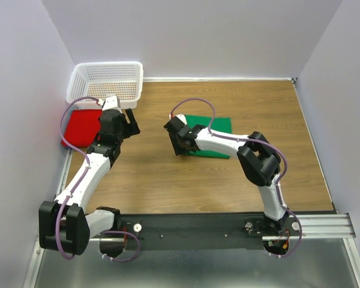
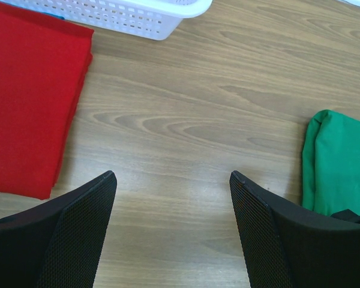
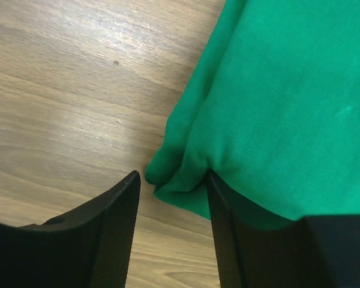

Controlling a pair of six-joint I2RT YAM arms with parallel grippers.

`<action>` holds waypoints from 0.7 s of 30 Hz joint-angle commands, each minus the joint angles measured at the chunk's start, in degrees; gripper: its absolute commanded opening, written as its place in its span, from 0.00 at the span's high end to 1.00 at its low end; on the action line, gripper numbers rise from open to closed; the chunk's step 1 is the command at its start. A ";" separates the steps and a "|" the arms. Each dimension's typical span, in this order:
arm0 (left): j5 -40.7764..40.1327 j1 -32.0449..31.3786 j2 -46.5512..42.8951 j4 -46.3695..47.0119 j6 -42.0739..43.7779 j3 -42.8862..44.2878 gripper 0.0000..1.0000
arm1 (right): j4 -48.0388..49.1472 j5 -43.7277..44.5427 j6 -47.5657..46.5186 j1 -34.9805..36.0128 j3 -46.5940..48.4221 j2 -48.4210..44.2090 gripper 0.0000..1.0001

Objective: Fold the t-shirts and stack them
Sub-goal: Neatly place the folded tshirt to the corner

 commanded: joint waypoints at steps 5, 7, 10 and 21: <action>4.18 0.49 1.43 -0.07 0.46 1.00 0.17 | -6.95 10.69 -3.24 3.79 1.97 7.43 0.62; 6.11 0.49 2.13 0.20 0.11 0.91 0.17 | -8.70 12.11 -3.33 4.40 2.67 7.96 0.79; 8.83 0.49 3.89 0.46 -0.68 0.82 0.17 | -9.41 12.82 -3.42 4.49 2.41 6.91 0.99; 31.24 -0.57 12.59 7.56 -17.53 -1.55 0.16 | -6.07 4.56 -4.56 4.06 4.16 -4.34 0.99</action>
